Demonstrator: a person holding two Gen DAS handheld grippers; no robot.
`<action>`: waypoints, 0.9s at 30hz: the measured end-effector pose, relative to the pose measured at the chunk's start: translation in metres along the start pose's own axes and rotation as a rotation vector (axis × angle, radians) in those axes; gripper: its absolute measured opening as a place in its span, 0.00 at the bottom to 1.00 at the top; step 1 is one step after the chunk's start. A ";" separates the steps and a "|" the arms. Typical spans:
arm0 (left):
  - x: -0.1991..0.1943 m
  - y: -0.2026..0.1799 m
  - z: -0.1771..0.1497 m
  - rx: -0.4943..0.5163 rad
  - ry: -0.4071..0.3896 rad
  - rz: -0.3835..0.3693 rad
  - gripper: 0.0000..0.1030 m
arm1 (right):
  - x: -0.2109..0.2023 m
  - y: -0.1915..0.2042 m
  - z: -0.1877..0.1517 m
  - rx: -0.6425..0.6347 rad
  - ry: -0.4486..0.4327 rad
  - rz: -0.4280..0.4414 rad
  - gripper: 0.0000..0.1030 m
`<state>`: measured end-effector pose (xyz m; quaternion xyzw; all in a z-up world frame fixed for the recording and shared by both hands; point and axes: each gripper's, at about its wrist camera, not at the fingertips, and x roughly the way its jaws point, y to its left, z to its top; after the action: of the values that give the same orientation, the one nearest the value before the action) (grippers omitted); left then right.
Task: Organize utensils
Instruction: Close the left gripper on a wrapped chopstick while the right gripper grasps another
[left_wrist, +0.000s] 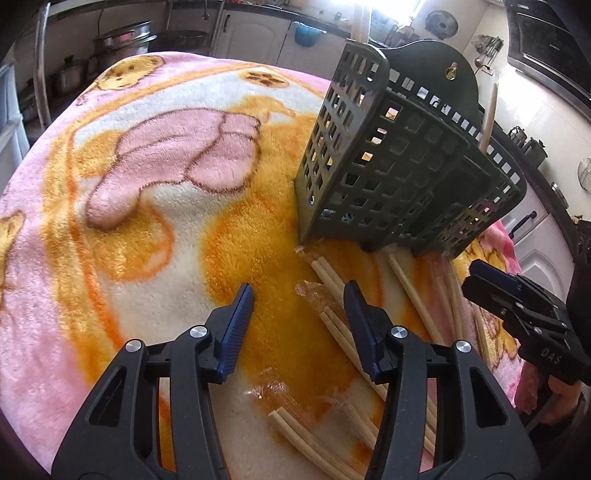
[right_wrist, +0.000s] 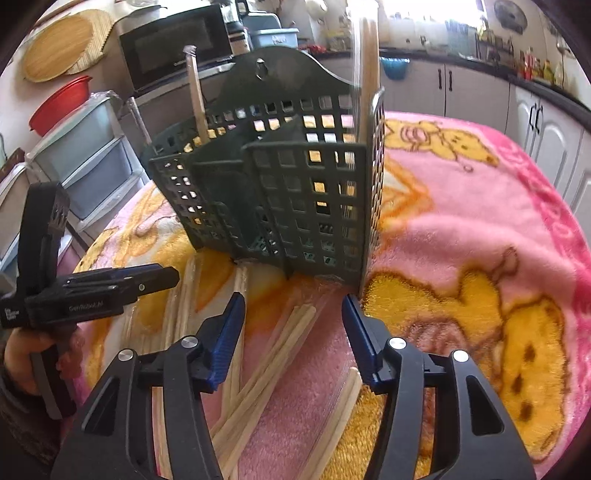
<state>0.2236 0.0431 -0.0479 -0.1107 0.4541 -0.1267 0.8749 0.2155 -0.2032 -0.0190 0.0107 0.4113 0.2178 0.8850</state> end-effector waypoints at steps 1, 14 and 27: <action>0.000 0.000 0.001 0.000 0.001 0.000 0.42 | 0.003 -0.001 0.001 0.008 0.007 0.001 0.48; 0.009 -0.017 0.001 0.055 0.001 0.007 0.08 | 0.023 -0.014 0.007 0.112 0.046 0.028 0.37; -0.008 -0.001 0.001 0.011 -0.059 -0.010 0.00 | 0.012 -0.030 0.006 0.153 0.034 0.051 0.06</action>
<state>0.2202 0.0447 -0.0408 -0.1117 0.4270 -0.1305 0.8878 0.2384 -0.2249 -0.0299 0.0849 0.4415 0.2082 0.8686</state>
